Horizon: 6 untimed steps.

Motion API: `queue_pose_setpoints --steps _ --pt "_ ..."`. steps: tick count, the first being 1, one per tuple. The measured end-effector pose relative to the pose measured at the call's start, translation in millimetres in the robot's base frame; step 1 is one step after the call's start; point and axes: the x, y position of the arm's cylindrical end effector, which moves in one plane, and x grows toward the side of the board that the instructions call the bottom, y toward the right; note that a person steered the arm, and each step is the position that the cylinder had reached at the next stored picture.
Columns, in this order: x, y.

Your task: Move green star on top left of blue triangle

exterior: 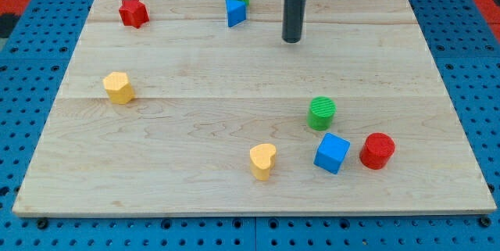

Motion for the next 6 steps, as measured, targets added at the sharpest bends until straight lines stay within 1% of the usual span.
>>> queue_pose_setpoints --steps 1,2,3,4,5,6 --pt "-72.5 -0.8" --pt "-113.9 -38.9" --pt "-113.8 -52.9" --pt "-113.1 -136.6" --pt "-113.4 -166.8" --pt "-113.4 -163.6"
